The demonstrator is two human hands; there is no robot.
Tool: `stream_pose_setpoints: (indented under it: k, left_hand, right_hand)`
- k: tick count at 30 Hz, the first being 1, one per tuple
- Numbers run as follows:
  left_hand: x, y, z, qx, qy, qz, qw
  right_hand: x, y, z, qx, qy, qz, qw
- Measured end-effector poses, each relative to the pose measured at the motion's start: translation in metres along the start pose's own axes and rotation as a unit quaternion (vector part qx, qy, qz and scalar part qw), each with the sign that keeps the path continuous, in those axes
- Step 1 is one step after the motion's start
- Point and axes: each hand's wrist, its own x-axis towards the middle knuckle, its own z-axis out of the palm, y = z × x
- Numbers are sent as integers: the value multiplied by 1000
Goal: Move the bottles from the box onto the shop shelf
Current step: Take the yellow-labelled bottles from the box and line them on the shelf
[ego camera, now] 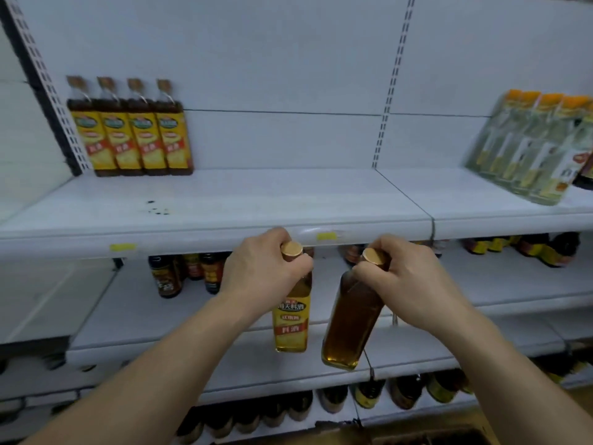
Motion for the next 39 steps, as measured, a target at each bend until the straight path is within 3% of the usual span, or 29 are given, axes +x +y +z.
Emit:
stream_pose_setpoints:
  k: [18, 39]
  left_hand:
    - [35, -87, -213, -17, 63, 40, 997]
    - [104, -119, -308, -7, 164, -9, 986]
  right_hand:
    - [42, -225, 11, 30, 32, -80, 996]
    - [154, -313, 34, 121, 21, -194, 973]
